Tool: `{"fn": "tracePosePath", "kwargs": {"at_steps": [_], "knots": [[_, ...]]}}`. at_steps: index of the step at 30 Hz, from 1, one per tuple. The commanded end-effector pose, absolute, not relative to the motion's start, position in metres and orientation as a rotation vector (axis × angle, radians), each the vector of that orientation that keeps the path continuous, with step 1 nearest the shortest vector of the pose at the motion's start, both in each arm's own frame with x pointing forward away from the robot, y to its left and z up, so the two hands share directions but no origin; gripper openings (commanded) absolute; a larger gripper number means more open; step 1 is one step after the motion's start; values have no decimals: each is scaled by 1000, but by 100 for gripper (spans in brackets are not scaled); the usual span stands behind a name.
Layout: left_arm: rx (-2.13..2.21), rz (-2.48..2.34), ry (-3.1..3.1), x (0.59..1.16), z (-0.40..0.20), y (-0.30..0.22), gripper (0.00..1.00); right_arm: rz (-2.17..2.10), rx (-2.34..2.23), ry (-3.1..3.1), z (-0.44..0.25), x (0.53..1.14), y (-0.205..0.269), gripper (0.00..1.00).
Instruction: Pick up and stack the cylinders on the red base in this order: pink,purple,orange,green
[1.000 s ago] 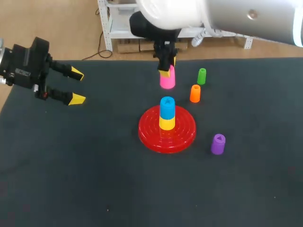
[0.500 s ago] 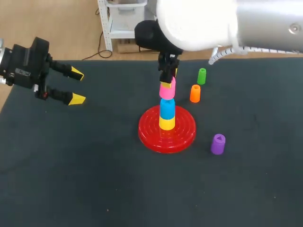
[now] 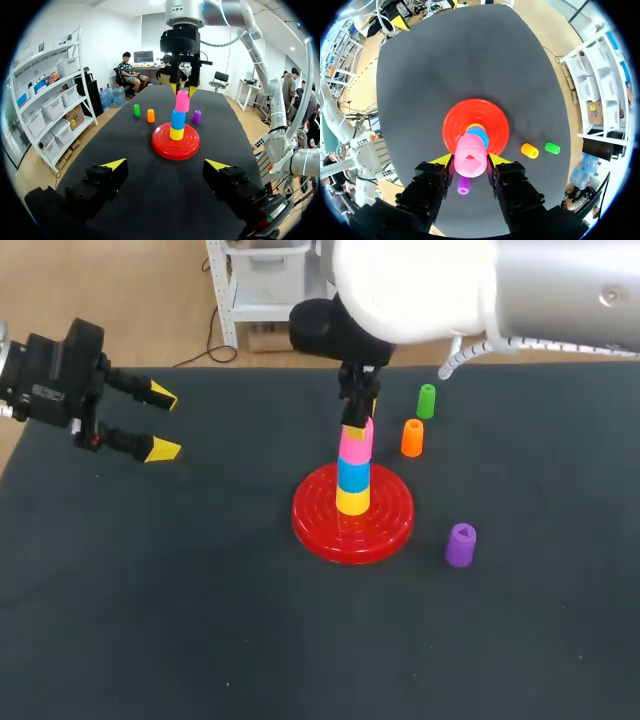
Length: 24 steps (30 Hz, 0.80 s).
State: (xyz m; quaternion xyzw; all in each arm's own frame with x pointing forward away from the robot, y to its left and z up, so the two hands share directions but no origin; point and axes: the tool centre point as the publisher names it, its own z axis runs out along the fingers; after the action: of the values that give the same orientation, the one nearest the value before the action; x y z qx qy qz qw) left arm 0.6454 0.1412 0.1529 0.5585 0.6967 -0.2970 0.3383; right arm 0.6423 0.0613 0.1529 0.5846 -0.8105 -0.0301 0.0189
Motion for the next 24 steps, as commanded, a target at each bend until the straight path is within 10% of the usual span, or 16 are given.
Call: {"fn": "tracePosePath", "kwargs": {"at_steps": [1,24], "knots": [[1453,-772,1811,645,152,142,100,-94,1806,-2499,152,648,66,0],[1453,-772,1811,645,152,142,100,-67,1774,-2493,142,649,61,0]]}}
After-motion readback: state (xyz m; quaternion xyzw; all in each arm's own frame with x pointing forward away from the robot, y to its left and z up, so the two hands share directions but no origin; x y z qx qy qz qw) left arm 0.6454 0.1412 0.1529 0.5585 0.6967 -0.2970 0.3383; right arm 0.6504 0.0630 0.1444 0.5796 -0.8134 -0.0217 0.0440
